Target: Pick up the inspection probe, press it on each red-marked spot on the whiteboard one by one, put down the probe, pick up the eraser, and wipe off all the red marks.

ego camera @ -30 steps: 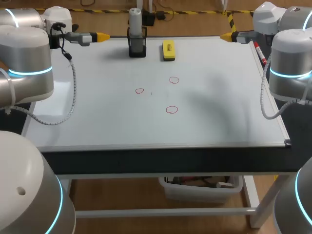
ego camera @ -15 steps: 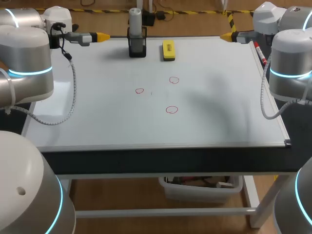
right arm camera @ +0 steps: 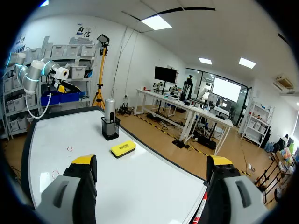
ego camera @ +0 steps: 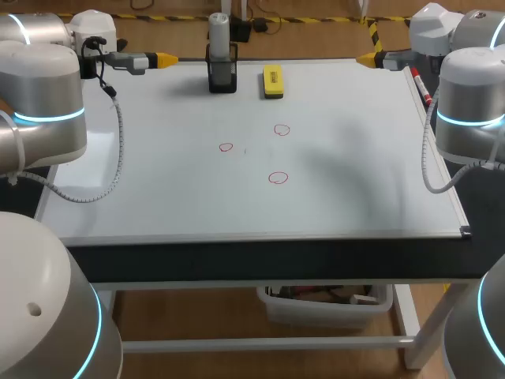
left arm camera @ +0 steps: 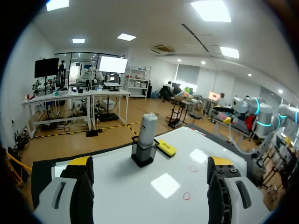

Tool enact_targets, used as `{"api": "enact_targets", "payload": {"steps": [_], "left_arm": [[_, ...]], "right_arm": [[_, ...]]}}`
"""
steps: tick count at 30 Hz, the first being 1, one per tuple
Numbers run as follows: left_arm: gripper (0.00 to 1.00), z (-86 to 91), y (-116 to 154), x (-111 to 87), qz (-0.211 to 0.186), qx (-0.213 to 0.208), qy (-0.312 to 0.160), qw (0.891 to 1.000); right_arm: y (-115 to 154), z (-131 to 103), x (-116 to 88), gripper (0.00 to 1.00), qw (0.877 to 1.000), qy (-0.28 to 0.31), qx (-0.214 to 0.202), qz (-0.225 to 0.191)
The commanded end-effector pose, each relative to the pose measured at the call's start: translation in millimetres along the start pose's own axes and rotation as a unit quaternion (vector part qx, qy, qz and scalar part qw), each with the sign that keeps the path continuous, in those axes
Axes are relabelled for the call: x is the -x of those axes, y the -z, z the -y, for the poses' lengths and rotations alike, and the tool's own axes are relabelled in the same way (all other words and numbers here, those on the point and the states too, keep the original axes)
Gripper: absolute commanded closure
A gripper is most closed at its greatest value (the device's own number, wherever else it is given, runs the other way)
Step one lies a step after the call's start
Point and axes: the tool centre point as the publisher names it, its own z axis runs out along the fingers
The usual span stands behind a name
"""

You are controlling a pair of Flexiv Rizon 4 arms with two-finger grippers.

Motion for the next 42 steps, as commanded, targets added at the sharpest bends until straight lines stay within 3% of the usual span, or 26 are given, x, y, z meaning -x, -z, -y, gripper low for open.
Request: {"api": "enact_targets", "payload": {"steps": [1, 11, 21, 28, 42], "left_arm": [[0.00, 0.0, 0, 0.0, 0.000, 0.000, 0.000, 1.000], [0.00, -1.1, -3, 1.9, -0.001, 0.001, 0.000, 1.000], [0.00, 1.6, -20, 5.1, -0.042, -0.001, -0.019, 0.999], [0.00, -0.6, -28, 9.5, -0.114, -0.017, -0.031, 0.993], [0.00, 5.0, -53, 10.2, -0.210, -0.054, -0.068, 0.974]], "right_arm": [[0, 0, 0, 0.00, 1.000, 0.000, 0.000, 0.000], [0, 0, 0, 0.00, 1.000, 0.000, 0.000, 0.000], [0, 0, 0, 0.00, 1.000, 0.000, 0.000, 0.000], [0, 0, 0, 0.00, 1.000, 0.000, 0.000, 0.000], [0, 0, 0, 0.00, 1.000, 0.000, 0.000, 0.000]]}}
